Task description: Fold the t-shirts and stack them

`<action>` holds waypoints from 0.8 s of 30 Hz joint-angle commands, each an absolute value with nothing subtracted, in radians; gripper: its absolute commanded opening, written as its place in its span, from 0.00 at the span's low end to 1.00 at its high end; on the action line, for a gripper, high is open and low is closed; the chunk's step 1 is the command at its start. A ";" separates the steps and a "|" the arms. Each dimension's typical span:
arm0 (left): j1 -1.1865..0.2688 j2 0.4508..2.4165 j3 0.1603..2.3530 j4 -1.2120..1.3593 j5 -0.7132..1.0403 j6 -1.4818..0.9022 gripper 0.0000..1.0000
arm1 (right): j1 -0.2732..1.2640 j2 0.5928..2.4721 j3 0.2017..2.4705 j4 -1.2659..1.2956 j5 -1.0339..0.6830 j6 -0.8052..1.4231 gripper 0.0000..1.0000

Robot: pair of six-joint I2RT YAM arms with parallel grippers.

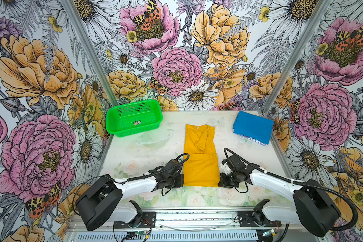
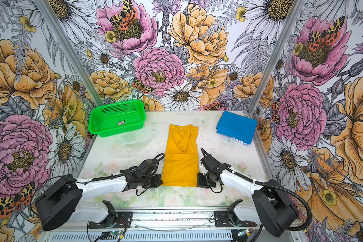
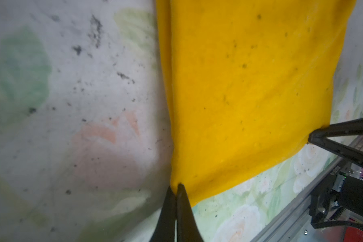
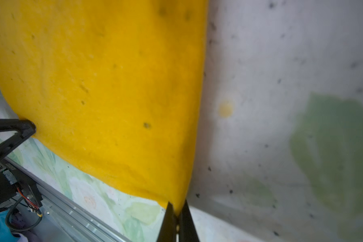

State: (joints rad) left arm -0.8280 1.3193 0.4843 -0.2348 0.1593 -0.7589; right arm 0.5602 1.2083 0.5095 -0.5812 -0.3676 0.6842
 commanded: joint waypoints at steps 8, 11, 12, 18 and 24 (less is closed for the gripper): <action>-0.919 1.255 0.443 -0.301 0.101 -0.839 0.13 | 0.604 0.919 0.425 -0.781 -0.314 0.816 0.25; -0.910 1.203 0.465 -0.334 0.104 -0.808 0.60 | 0.601 0.910 0.490 -0.807 -0.282 0.806 0.46; -0.902 1.183 0.475 -0.352 0.100 -0.800 0.72 | 0.592 0.926 0.523 -0.812 -0.275 0.792 0.53; -0.865 1.105 0.545 -0.370 0.160 -0.739 0.99 | 0.431 1.110 0.722 -0.807 -0.255 0.645 0.70; -0.889 1.166 0.582 -0.255 0.233 -0.717 0.99 | 0.291 1.438 1.033 -0.790 -0.253 0.484 0.81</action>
